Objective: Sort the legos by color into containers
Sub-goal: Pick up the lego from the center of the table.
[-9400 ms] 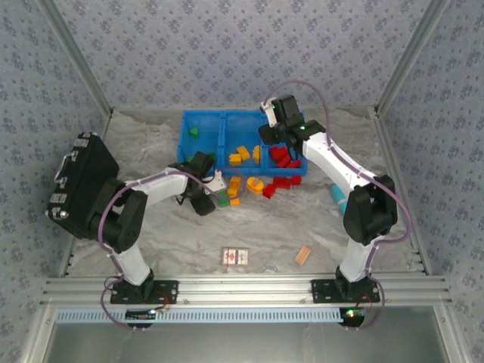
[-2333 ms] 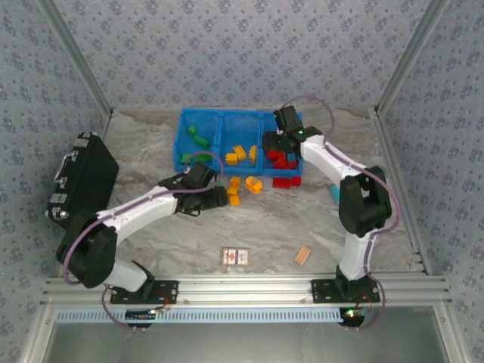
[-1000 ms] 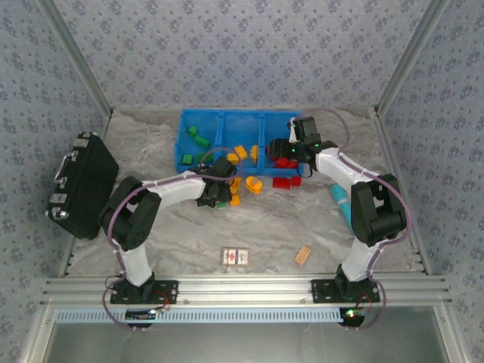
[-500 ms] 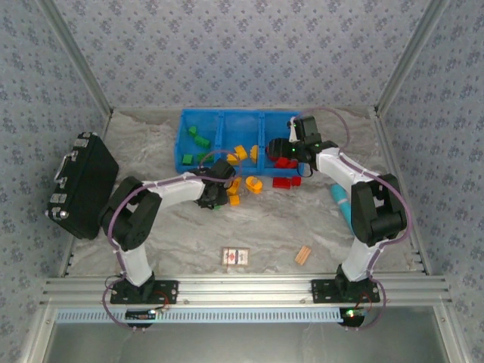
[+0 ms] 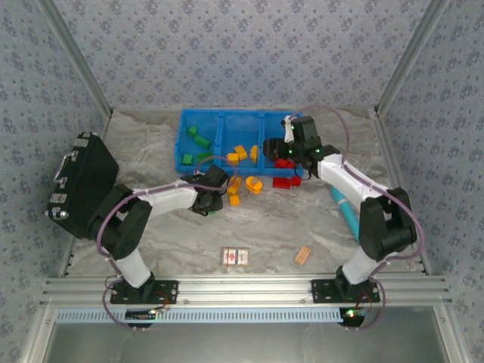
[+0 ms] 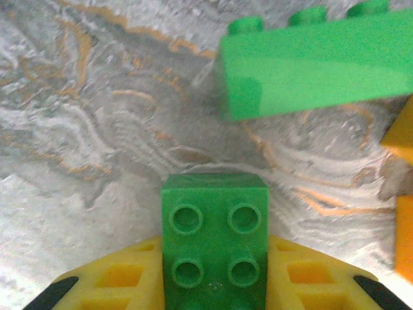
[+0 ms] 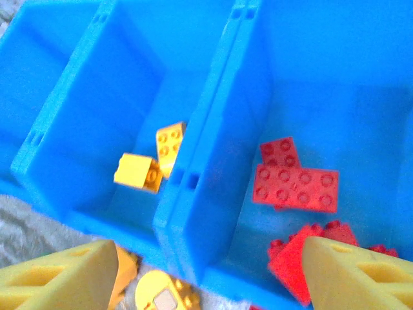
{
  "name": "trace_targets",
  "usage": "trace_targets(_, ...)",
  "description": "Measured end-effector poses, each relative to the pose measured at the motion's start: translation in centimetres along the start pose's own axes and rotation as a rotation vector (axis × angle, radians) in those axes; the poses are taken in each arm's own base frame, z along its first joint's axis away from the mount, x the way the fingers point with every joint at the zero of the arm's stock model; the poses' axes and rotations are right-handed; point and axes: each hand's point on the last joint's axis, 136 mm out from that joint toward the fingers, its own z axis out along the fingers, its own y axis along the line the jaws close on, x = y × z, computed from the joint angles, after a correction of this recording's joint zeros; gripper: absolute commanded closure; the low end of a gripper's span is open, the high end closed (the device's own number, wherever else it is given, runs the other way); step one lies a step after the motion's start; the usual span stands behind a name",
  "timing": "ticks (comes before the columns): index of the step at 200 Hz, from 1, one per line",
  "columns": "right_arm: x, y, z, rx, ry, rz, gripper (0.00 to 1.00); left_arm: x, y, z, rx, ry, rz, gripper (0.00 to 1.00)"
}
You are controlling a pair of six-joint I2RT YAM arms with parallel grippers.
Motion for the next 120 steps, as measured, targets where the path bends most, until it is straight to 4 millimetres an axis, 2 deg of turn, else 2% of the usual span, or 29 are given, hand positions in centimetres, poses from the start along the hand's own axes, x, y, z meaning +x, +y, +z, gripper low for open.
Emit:
trace_targets(24, 2.8, 1.7, -1.0, -0.021, 0.032, -0.062, 0.24, 0.1, 0.8, -0.7, -0.014, -0.002, 0.024, 0.79)
trace_targets(46, 5.8, 3.0, -1.1, -0.028, 0.076, -0.137, 0.23, -1.4, 1.2, -2.5, 0.003, -0.046, 0.029, 0.79)
trace_targets(59, 7.9, 3.7, -1.0, -0.027, 0.111, -0.186, 0.23, -3.1, 1.3, -4.1, 0.019, -0.087, 0.024, 0.79)
trace_targets(82, 11.0, 4.5, -0.7, -0.019, 0.167, -0.254, 0.23, -7.9, 0.9, -7.7, 0.061, -0.204, 0.007, 0.79)
trace_targets(93, 11.4, 4.5, -0.7, -0.015, 0.175, -0.269, 0.23, -10.0, 0.7, -9.4, 0.082, -0.268, -0.005, 0.79)
trace_targets(102, 11.4, 4.4, -0.6, -0.006, 0.173, -0.276, 0.23, -11.0, 0.6, -10.4, 0.093, -0.303, -0.007, 0.79)
trace_targets(120, 11.7, 4.2, -0.2, 0.030, 0.174, -0.299, 0.23, -13.5, 1.3, -11.6, 0.092, -0.349, -0.007, 0.79)
